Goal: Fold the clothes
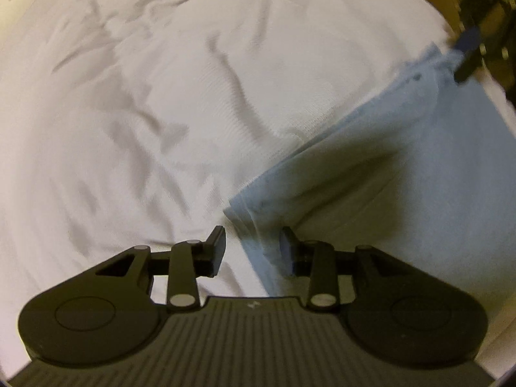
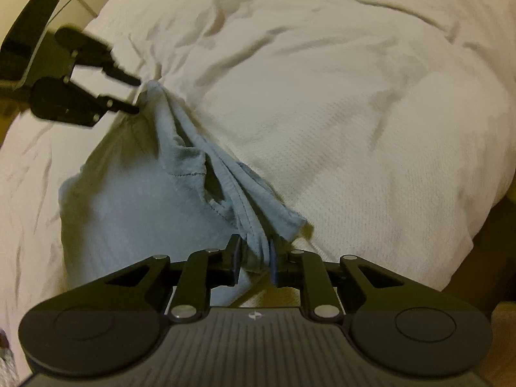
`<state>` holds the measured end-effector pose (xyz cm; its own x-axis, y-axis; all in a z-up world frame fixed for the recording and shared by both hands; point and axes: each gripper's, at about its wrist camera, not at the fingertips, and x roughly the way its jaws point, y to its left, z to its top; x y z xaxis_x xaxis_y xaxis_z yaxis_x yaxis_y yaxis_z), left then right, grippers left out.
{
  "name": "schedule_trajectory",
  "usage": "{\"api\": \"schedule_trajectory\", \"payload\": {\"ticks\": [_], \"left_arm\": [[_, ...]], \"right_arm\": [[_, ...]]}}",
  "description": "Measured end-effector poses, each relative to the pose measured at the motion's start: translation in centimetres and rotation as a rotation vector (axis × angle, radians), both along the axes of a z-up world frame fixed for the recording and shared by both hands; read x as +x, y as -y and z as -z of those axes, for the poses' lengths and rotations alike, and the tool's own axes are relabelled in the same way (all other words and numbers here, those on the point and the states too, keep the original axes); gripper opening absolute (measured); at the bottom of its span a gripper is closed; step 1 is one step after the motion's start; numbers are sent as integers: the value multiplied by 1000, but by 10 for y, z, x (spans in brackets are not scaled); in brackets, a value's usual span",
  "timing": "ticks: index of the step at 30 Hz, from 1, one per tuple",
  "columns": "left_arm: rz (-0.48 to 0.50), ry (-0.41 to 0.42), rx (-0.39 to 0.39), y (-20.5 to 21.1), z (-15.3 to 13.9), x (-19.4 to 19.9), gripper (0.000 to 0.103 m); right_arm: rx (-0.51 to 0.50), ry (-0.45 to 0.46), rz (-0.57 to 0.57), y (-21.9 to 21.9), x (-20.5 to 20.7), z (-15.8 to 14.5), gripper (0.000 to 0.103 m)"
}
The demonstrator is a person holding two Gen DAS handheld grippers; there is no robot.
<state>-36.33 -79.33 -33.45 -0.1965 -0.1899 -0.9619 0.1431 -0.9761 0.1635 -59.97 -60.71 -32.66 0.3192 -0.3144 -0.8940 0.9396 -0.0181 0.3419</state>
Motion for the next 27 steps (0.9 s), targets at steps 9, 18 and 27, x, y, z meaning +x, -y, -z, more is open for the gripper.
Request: {"api": "schedule_trajectory", "payload": {"ticks": [9, 18, 27], "left_arm": [[-274, -124, 182, 15, 9, 4, 19], [-438, -124, 152, 10, 9, 28, 0], [-543, -158, 86, 19, 10, 35, 25]], "right_arm": [[23, 38, 79, 0, -6, 4, 18], [28, 78, 116, 4, -17, 1, 11], [-9, -33, 194, 0, -39, -1, 11]]}}
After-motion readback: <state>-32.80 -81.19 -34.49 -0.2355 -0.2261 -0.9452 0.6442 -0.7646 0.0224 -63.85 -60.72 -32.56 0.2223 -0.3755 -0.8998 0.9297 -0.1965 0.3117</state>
